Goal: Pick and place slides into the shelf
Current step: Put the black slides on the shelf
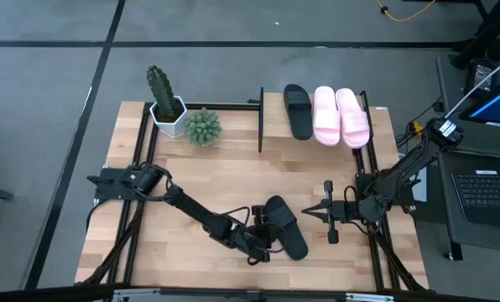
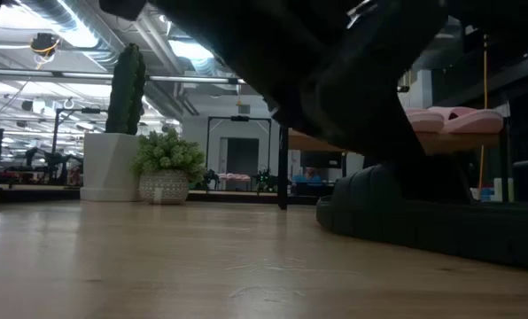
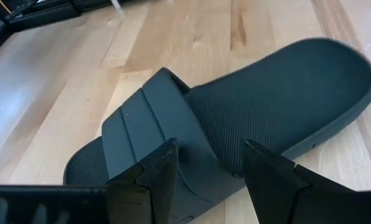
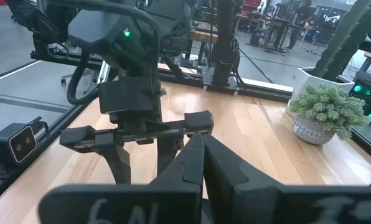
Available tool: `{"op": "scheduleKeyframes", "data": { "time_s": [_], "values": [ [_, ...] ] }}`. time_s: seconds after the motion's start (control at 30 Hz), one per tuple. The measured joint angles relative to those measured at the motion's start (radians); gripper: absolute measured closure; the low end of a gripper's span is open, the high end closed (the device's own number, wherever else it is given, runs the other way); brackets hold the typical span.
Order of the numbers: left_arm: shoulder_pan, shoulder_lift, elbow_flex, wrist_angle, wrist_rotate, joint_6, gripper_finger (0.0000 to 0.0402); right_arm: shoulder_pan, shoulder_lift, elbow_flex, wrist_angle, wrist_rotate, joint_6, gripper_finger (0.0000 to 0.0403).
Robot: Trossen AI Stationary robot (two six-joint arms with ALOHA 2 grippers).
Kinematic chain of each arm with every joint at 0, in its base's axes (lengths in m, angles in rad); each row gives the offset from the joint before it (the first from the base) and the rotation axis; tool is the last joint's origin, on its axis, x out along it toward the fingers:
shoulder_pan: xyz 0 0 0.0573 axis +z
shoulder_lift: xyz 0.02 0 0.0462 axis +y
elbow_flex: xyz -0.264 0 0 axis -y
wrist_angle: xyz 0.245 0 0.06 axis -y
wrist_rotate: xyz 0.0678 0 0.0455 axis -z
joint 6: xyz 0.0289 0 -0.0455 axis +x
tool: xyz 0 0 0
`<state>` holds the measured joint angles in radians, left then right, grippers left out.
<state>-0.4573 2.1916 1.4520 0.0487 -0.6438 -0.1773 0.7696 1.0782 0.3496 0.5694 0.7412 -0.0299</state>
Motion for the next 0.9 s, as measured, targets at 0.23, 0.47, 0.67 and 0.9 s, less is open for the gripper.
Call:
{"op": "scheduleKeyframes", "data": {
  "time_s": [0.23, 0.47, 0.67, 0.9],
  "values": [
    [0.006, 0.021, 0.003, -0.005, -0.022, 0.004, 0.0236, 0.000, 0.000, 0.000, -0.016, 0.000, 0.018, 0.0394],
    [0.004, 0.019, 0.003, -0.025, -0.049, 0.053, 0.0237, 0.000, 0.000, 0.000, -0.025, 0.001, 0.029, 0.0394],
    [-0.001, 0.017, 0.004, -0.083, -0.070, 0.049, 0.0237, 0.000, 0.000, 0.000, -0.031, 0.000, 0.029, 0.0394],
    [-0.027, 0.010, 0.000, -0.128, -0.172, 0.052, 0.0237, 0.000, 0.000, 0.000, -0.039, 0.001, 0.029, 0.0394]
  ]
}}
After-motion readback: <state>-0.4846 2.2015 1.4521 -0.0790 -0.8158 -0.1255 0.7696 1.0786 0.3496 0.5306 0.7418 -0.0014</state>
